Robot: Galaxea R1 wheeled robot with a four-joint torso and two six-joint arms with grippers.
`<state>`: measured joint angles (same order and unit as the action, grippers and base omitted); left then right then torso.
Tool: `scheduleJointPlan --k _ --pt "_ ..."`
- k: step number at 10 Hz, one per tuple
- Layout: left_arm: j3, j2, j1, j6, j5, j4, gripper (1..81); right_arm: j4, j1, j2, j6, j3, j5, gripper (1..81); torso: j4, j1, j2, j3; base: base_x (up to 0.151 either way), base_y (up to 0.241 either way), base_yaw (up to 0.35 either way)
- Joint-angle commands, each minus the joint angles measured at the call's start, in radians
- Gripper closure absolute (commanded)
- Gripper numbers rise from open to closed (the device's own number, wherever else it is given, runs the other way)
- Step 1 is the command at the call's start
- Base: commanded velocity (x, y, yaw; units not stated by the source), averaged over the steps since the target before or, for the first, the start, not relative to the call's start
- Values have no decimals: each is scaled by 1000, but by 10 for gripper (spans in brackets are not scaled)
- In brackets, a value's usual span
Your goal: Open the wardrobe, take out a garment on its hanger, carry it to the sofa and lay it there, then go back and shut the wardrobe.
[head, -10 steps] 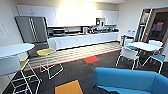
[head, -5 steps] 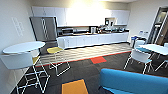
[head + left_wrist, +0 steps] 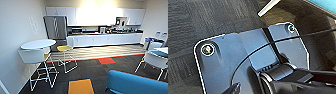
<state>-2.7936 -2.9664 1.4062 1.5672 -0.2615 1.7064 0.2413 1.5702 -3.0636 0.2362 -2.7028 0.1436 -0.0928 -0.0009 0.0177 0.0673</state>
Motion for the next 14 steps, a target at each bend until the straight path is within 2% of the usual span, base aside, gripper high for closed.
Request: scheduleJointPlan --k 1,14 --pt "-4 7 -55 -9 34 6 10 7 -40 -5 -1 2 -44 10 0 1 0 0 0 0 234" --pt "-4 1 -54 -7 34 18 10 7 -40 -8 -1 -1 -45 10 0 1 0 0 0 0 234"
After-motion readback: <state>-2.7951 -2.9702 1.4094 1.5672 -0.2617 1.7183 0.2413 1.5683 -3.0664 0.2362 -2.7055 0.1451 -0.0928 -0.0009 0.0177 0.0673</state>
